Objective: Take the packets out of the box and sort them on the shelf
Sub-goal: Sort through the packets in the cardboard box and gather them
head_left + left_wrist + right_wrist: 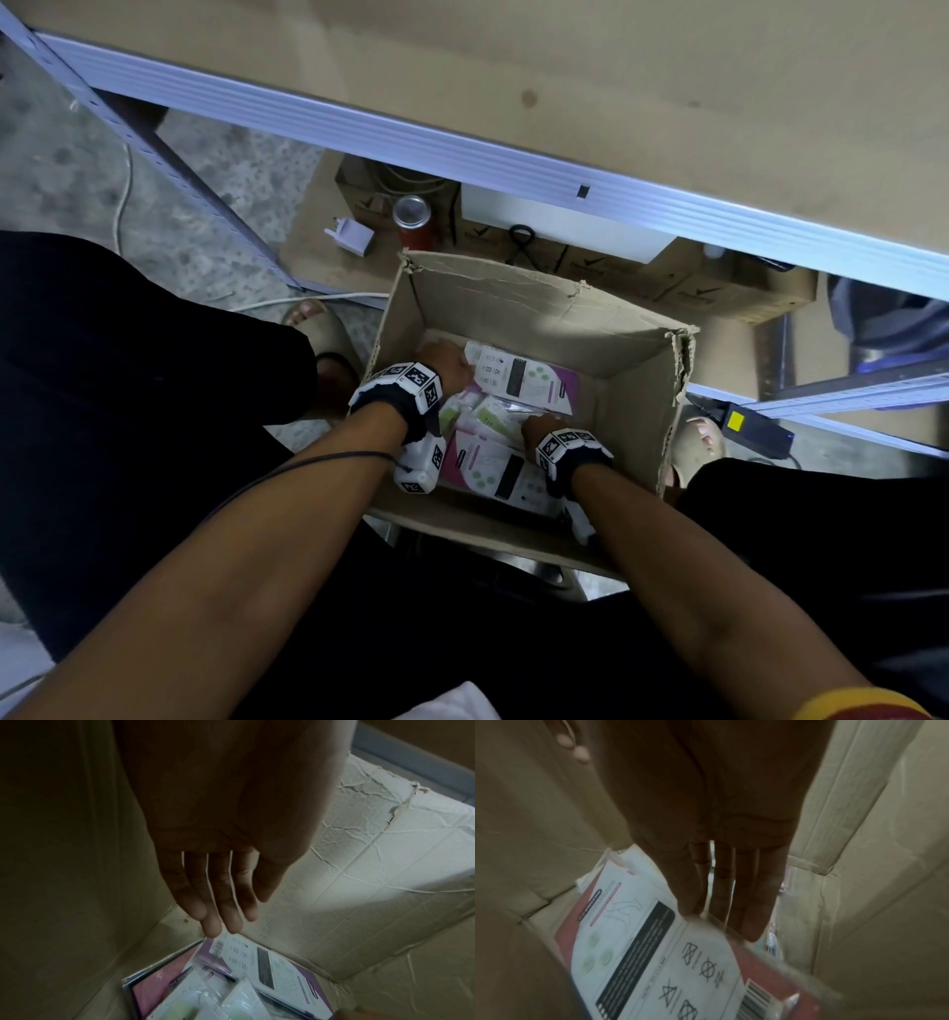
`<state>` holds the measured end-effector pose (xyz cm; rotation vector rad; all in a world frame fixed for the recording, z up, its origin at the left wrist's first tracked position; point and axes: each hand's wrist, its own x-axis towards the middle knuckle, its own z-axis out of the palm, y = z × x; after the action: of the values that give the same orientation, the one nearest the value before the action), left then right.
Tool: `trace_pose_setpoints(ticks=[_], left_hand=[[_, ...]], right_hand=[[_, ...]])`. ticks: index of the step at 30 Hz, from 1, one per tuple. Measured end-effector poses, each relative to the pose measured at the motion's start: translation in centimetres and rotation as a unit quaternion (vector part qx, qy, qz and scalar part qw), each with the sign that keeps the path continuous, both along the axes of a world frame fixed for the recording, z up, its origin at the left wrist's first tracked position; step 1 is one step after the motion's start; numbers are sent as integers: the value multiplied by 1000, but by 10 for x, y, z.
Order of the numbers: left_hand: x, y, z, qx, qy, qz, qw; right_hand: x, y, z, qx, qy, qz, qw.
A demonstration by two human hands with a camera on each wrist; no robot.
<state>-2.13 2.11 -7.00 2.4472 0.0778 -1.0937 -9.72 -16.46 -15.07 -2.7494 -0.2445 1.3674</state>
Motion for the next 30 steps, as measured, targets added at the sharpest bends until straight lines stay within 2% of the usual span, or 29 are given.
trace_pose_setpoints(ticks=[12, 15, 18, 24, 27, 30], left_hand=[[-1, 0, -1, 18, 12, -25, 999], [1, -4, -1, 27, 23, -27, 999], [-1, 3, -6, 76, 39, -30, 996], [-9, 13, -14, 139, 23, -157, 978], [-7, -11, -21, 106, 13, -131, 986], [-5, -36, -30, 72, -14, -156, 985]], right_hand=[[12, 5, 15, 21, 52, -8, 998], [18, 6, 25, 34, 29, -28, 999], [27, 3, 35, 51, -6, -66, 997], [41, -12, 58, 30, -119, -89, 988], [48, -22, 70, 4, -133, -129, 983], [52, -26, 79, -14, -162, -168, 972]])
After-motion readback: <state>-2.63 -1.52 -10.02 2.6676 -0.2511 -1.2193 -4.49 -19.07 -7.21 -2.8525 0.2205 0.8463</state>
